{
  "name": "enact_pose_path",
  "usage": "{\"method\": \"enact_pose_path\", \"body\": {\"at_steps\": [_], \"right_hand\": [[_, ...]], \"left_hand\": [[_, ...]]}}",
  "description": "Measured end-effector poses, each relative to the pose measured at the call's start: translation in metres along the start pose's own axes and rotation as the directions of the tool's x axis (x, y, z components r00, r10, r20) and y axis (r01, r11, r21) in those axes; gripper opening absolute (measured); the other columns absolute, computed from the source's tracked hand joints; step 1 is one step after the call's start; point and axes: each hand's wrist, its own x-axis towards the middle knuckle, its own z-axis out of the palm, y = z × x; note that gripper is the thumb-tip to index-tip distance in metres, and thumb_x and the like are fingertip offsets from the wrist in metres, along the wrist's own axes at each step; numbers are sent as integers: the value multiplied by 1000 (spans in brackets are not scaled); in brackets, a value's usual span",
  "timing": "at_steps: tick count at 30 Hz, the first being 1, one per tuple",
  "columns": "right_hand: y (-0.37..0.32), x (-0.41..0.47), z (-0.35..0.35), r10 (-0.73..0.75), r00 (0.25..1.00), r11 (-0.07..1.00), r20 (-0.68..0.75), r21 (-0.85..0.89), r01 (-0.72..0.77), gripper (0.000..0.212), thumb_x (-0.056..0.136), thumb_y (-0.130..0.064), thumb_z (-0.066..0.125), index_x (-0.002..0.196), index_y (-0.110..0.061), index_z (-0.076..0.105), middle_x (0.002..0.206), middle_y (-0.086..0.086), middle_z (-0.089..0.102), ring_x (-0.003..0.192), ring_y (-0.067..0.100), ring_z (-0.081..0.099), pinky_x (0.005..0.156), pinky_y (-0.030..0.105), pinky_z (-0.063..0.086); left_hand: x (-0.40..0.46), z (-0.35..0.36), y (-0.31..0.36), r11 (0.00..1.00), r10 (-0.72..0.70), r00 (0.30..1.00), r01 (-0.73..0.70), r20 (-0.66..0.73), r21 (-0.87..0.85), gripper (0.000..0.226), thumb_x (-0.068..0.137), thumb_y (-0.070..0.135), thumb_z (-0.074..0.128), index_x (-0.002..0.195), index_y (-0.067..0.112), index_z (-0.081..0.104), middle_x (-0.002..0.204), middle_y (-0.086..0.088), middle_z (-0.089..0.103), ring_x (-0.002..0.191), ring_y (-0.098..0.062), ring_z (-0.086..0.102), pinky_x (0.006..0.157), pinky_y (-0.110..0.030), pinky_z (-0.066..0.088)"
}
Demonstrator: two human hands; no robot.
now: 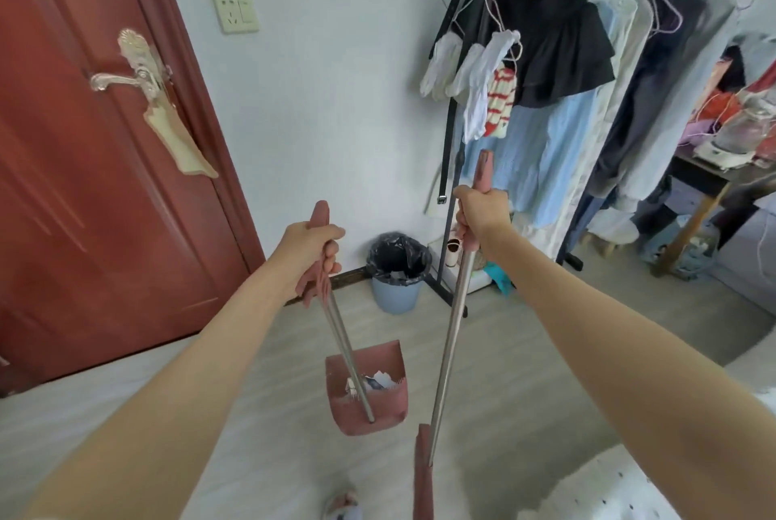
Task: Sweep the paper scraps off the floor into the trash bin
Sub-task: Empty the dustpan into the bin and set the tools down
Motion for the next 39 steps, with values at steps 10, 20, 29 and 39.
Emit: {"method": "enact_pose_path", "body": {"at_steps": [10, 20, 29, 39], "right_hand": [[-2, 165, 61, 33, 999, 978, 44, -205, -23, 30, 86, -4, 51, 59, -11, 42, 39, 1, 39, 25, 10, 38, 40, 21, 38], [-16, 309, 78, 40, 987, 945, 159, -326, 14, 33, 84, -3, 50, 52, -9, 43, 30, -4, 42, 27, 11, 44, 53, 28, 44], [-13, 372, 104, 63, 965, 934, 254, -356, 33, 35, 84, -5, 52, 50, -9, 44, 38, 2, 45, 42, 18, 44, 57, 29, 44], [10, 397, 134, 148, 950, 913, 275, -408, -24, 42, 87, -5, 54, 48, -12, 40, 37, -3, 42, 39, 13, 42, 55, 29, 42]], "left_hand": [[182, -14, 91, 991, -3, 1000, 0, -26, -135, 23, 89, 12, 43, 66, 15, 39, 45, 3, 42, 37, -11, 45, 31, -16, 36], [308, 4, 139, 909, 10, 989, -70, -146, -412, 28, 85, 12, 41, 59, 18, 35, 45, 5, 37, 37, -10, 43, 45, -22, 35], [382, 1, 106, 737, -161, 958, -43, -238, -674, 28, 86, 9, 37, 59, 18, 32, 45, 6, 37, 37, -9, 40, 40, -14, 38], [421, -53, 22, 615, -409, 852, -7, -327, -788, 23, 78, 11, 36, 57, 19, 30, 58, 4, 32, 46, -11, 41, 50, -25, 36]]}}
